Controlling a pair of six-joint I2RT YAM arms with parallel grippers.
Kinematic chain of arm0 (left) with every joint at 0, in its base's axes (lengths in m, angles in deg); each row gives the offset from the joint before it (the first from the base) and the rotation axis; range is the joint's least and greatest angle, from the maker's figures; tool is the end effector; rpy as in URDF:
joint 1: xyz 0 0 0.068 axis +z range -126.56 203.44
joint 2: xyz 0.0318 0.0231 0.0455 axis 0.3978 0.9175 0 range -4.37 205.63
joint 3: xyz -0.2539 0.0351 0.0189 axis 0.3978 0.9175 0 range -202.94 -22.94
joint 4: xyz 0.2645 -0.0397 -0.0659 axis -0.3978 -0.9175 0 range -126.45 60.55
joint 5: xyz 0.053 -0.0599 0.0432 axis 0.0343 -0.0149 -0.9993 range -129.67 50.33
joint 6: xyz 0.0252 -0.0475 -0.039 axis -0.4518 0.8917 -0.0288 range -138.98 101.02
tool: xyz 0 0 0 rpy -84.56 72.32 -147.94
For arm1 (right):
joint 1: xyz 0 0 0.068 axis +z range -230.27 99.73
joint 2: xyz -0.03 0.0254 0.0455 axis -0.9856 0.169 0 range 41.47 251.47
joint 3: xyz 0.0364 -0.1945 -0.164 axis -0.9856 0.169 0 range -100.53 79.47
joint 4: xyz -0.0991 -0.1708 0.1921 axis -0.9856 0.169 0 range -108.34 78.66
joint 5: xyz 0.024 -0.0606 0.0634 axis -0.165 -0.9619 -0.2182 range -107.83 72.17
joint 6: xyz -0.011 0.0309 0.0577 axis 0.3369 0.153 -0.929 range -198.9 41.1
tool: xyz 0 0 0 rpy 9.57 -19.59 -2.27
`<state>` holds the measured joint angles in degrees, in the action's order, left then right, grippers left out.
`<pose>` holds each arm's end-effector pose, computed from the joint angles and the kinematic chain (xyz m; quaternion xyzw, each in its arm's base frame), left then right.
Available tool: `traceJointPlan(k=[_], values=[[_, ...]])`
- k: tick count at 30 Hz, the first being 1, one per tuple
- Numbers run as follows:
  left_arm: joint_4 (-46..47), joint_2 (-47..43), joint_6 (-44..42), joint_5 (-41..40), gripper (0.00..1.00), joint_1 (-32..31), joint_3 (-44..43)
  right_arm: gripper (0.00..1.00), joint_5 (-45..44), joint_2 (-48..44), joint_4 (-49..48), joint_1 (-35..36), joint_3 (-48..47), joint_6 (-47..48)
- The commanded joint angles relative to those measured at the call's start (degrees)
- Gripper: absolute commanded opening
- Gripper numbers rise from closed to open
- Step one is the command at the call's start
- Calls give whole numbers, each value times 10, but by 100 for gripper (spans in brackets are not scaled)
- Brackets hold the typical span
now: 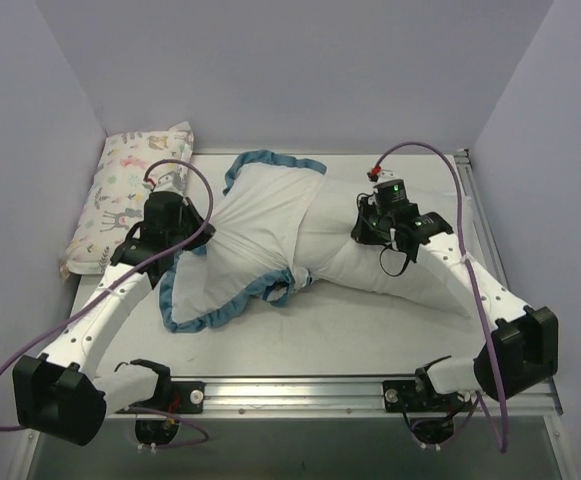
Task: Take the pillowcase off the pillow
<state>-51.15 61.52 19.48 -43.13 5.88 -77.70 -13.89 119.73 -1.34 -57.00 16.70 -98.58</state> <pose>0.2791 -0.0850 0.2796 -0.1734 0.8605 -0.2011 0.4347 0.3135 0.1387 0.2764 -0.0440 0.8752 0.2041 0.4364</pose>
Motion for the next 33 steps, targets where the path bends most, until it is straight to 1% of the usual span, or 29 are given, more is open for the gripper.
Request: traceJointPlan(k=[1,6,13,19,23,31,33], values=[[-9,-24,-8,-67,0,66,-25,0,-94,-43,109,-71,-17,8],[-7,-2,3,-91,0,76,-32,0,-98,-75,141,-84,-66,8],[-3,21,16,-114,0,102,-25,0,-92,-112,176,-117,-99,15],[-4,50,17,-112,0,133,-25,0,-80,-130,185,-153,-108,14],[-1,69,20,-113,0,137,-24,0,-73,-140,189,-172,-117,8],[10,102,21,-109,0,139,-11,0,-88,-145,190,-178,-107,3],[11,115,22,-106,0,139,-12,0,-84,-154,191,-183,-117,-1]])
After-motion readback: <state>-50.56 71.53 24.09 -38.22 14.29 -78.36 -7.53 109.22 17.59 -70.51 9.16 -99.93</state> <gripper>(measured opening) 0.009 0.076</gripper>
